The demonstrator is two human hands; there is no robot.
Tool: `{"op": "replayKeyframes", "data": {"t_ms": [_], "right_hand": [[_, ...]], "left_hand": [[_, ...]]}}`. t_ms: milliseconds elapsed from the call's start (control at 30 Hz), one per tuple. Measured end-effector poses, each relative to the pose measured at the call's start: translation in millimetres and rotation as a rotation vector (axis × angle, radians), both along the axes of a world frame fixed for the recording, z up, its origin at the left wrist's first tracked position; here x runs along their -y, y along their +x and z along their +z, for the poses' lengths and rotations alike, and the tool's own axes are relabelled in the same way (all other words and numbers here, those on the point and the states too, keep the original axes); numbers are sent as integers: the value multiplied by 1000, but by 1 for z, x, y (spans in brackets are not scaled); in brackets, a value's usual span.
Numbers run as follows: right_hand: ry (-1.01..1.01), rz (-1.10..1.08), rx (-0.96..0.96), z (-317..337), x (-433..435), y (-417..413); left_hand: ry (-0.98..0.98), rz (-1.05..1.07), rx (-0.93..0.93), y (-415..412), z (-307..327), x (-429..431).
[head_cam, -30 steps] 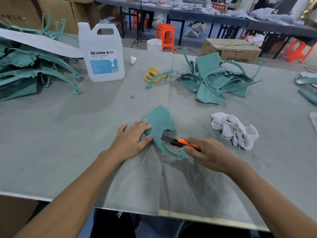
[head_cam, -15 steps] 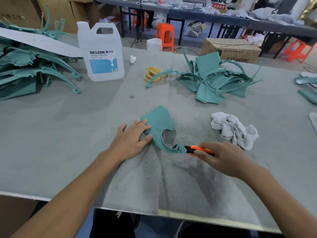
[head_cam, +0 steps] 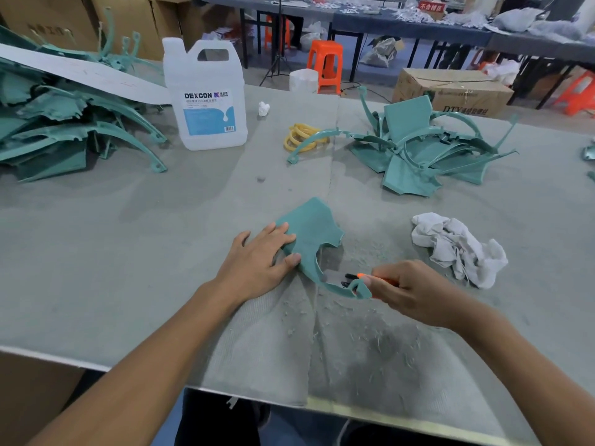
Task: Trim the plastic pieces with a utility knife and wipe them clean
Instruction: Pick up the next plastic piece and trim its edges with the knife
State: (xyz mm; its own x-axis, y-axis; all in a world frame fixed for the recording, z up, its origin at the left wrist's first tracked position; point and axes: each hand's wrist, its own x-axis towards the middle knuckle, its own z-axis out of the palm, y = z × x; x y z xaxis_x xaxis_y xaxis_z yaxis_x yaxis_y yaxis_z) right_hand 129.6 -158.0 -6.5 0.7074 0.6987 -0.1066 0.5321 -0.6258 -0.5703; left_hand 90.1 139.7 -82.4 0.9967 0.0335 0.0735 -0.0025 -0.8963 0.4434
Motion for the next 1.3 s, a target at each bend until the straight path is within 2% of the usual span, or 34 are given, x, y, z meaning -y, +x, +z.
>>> {"op": "replayKeyframes", "data": {"t_ms": [267, 533, 633, 800, 1033, 1200, 1300], "right_hand": [[122, -26, -118, 5, 5, 5], [41, 82, -133, 12, 3, 1], [-36, 78, -34, 3, -1, 0], [-277, -6, 218, -15, -13, 19], [-364, -73, 534, -16, -41, 45], [-281, -112, 588, -18, -33, 43], [-242, -30, 565, -3, -18, 40]], "left_hand": [[17, 6, 13, 0, -4, 0], [39, 3, 8, -2, -1, 1], [54, -4, 18, -2, -2, 1], [38, -12, 14, -1, -3, 0], [-6, 3, 18, 0, -7, -2], [-27, 7, 17, -1, -6, -2], [-12, 9, 21, 0, -5, -1]]}}
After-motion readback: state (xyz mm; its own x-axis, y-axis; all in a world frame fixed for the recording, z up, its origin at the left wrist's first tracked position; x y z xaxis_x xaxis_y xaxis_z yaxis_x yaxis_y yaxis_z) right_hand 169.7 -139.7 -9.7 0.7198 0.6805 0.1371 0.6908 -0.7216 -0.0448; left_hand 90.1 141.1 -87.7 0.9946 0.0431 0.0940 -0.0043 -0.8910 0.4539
